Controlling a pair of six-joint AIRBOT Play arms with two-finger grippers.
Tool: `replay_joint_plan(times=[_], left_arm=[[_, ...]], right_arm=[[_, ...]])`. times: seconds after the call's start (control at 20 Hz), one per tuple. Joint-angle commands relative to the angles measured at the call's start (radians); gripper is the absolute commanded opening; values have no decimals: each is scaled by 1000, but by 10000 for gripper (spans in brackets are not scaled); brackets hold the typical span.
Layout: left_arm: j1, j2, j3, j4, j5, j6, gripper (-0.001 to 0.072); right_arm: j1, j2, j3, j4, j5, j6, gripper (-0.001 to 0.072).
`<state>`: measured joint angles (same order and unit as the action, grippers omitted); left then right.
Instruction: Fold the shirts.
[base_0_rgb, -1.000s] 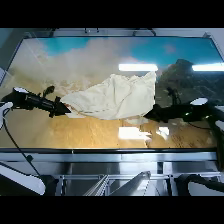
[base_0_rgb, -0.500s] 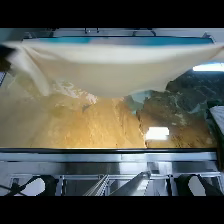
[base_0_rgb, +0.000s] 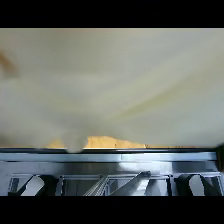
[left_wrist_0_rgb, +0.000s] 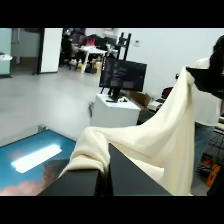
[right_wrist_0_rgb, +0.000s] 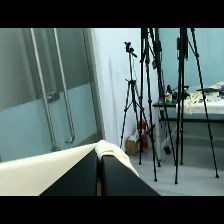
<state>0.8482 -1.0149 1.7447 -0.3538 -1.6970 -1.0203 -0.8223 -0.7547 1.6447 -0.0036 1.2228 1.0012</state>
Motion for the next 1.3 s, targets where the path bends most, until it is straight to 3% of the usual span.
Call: replay_joint_plan(times=[0.0,0.2,0.3,0.45,0.6,0.65,0.7,0.75,0.8,0.9,1.0,1.1,1.25], left_arm=[[-216,-102,47,344,63,-18,25],[-589,-344,47,841,199,-19,25],[-692,-491,47,1010,254,-19,25],[-750,-733,47,1115,290,-20,26],[-718,-920,48,1107,380,-22,29],[-695,-956,49,1077,425,-22,166],[-662,-979,50,1023,460,-22,352],[-625,-991,65,968,466,-22,502],[-577,-997,97,908,438,-28,720],[-483,-996,177,866,341,-58,709],[-385,-996,253,914,188,-117,706],[-311,-996,254,995,17,-163,545],[-234,-921,3,1085,-11,-186,542]], right_arm=[[147,-95,-37,-115,30,8,12],[522,-275,-279,-484,-105,8,12],[613,-408,-388,-576,-223,8,12],[639,-671,-426,-555,-322,4,13],[634,-885,-418,-384,-445,-84,25],[634,-931,-396,-318,-468,-116,151],[630,-959,-367,-286,-461,-136,339],[623,-966,-338,-286,-436,-135,381],[610,-960,-316,-286,-394,-135,380],[555,-926,-294,-287,-292,-134,365],[482,-880,-296,-291,-151,-132,246],[419,-834,-327,-323,17,-110,244],[368,-726,-491,-483,106,-72,243]])
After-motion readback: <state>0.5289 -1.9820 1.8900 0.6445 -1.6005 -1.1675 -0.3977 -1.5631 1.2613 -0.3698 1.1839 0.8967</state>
